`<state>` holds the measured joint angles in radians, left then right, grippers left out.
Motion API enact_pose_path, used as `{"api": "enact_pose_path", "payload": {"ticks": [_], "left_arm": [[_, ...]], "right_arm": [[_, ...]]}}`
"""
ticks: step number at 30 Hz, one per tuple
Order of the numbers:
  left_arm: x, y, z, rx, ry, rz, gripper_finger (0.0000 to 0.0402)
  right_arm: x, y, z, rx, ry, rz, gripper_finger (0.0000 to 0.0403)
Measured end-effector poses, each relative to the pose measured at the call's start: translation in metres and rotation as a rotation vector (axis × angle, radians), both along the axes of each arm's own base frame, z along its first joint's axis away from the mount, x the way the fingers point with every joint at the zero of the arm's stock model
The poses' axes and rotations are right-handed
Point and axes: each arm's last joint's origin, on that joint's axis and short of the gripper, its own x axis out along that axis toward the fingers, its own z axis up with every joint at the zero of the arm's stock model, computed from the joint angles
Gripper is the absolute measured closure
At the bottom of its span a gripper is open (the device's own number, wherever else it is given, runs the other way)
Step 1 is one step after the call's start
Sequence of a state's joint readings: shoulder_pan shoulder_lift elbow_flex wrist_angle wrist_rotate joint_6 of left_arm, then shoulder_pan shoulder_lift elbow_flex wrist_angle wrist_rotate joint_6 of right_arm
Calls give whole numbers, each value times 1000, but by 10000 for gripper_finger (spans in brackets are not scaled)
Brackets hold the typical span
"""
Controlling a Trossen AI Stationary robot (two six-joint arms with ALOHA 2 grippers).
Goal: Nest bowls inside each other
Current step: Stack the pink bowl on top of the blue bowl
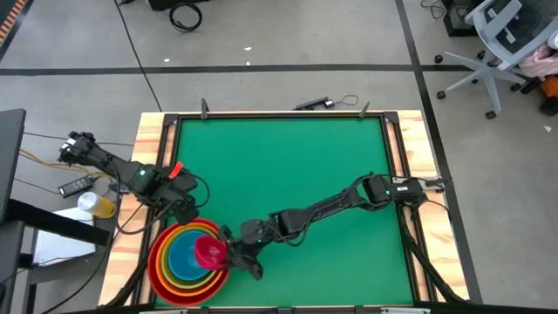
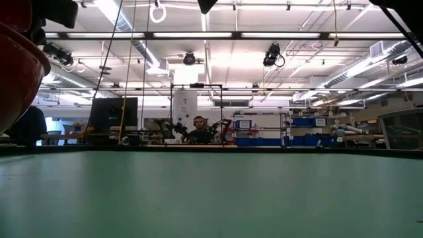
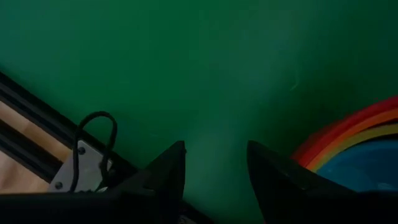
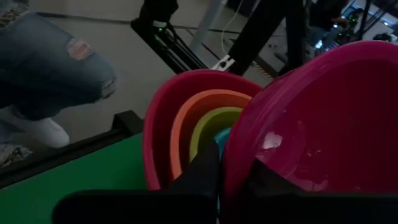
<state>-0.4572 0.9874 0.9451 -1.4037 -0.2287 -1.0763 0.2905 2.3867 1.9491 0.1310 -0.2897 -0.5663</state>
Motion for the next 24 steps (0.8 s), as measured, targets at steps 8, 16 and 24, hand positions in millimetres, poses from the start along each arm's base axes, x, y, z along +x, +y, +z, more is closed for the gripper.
{"api": "enact_pose_path", "payload": {"ticks": [8, 16, 24], "left_arm": [[0, 1, 0, 12, -15, 33, 230], [2, 3, 0, 52, -33, 46, 230], [6, 8, 1, 46, -55, 77, 230]], "right_arm": [[4, -15, -1, -5, 5, -21, 375], [10, -34, 2, 72, 15, -29, 378], [9, -28, 5, 97, -1, -57, 338]]}}
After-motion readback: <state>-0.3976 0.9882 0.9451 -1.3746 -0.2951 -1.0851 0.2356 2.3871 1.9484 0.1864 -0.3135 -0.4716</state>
